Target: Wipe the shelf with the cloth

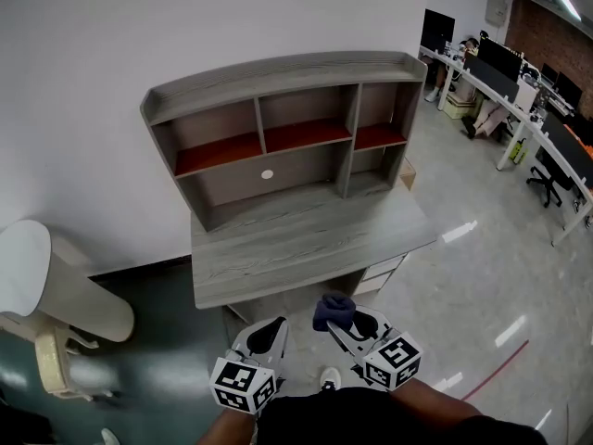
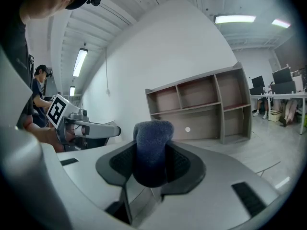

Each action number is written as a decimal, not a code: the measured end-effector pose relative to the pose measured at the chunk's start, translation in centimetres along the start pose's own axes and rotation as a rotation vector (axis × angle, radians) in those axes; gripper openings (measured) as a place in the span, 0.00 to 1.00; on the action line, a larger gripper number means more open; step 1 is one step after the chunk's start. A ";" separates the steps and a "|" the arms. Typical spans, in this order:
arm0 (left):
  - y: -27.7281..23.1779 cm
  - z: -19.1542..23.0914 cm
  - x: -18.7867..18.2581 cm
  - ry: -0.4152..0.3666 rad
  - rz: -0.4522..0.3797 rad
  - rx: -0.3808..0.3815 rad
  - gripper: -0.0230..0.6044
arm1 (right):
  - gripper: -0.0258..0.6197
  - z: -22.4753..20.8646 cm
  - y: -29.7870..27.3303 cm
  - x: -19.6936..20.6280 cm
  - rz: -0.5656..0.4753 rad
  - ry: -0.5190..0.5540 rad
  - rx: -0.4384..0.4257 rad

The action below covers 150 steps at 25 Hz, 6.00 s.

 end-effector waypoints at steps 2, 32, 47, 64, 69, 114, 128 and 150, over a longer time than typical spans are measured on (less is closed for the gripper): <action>-1.3 0.1 -0.1 0.016 0.004 -0.019 0.05 | 0.28 -1.5 -0.1 -0.1 0.004 -0.001 -0.017; -11.7 4.3 -3.9 -0.012 0.023 -0.040 0.05 | 0.28 -11.0 -5.7 -1.5 0.039 -0.033 -0.024; -17.5 12.7 -7.6 -0.019 0.020 -0.002 0.05 | 0.28 -14.8 -14.3 -5.4 0.049 -0.007 0.013; -21.8 23.7 -10.5 -0.031 0.013 0.060 0.05 | 0.28 -16.7 -25.0 -8.9 0.063 0.019 0.081; -22.3 25.9 -10.8 -0.024 0.002 0.062 0.05 | 0.28 -16.7 -26.6 -9.7 0.053 0.042 0.106; -24.2 23.7 -12.6 0.007 -0.039 -0.242 0.05 | 0.28 -26.9 -38.5 -26.8 -0.175 0.378 0.036; -22.9 24.4 -12.4 0.025 -0.047 -0.283 0.05 | 0.28 -26.7 -43.9 -31.2 -0.207 0.531 0.114; -23.1 24.2 -12.5 0.022 -0.047 -0.271 0.05 | 0.28 -31.0 -42.6 -31.1 -0.176 0.495 0.253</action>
Point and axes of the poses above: the fingertips, and each gripper's own axes: y backward along the fingers, z to its left, x out of its underside, the point moved 5 cm from there along y, backward along the fingers, and after that the axes turned 2 degrees about z, right-handed, at the moved point
